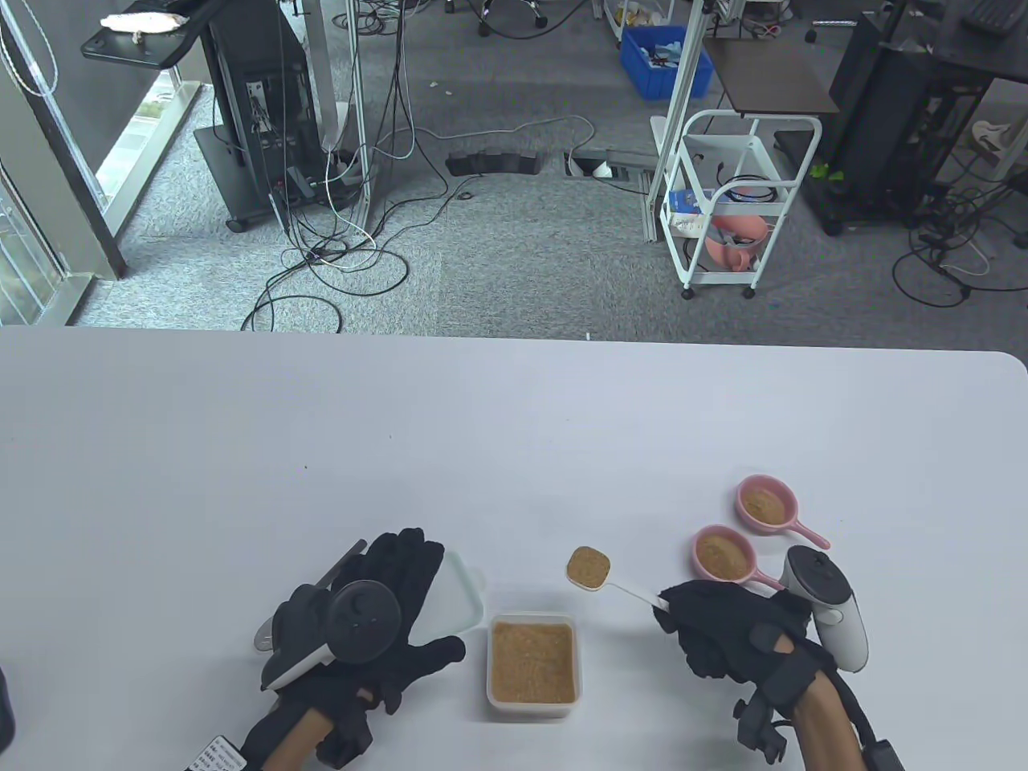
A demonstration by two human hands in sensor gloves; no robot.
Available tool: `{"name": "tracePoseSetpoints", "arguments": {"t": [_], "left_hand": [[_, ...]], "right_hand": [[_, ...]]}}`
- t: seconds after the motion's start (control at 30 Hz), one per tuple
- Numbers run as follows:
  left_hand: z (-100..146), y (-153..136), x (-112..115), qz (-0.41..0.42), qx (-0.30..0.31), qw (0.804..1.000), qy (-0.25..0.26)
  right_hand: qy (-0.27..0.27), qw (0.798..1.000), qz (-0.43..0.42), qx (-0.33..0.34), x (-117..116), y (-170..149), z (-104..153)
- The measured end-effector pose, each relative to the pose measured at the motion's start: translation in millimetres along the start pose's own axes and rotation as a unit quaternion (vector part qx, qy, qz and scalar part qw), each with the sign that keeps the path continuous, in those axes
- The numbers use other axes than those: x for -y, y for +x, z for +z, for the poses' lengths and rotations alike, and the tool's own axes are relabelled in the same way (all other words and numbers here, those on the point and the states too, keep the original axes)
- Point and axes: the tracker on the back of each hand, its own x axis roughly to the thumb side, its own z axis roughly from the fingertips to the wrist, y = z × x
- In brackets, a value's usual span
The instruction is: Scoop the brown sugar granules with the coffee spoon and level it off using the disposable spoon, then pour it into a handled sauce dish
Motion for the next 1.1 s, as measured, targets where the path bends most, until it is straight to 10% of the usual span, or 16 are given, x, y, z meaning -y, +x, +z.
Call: {"name": "tracePoseSetpoints", "arguments": {"t": [1.1], "left_hand": [[-6,5,10,-0.016,0.006,0.999,-0.046]], "right_hand": [[-0.396,0.902,-0.172,0.026,88,-34,47]]}}
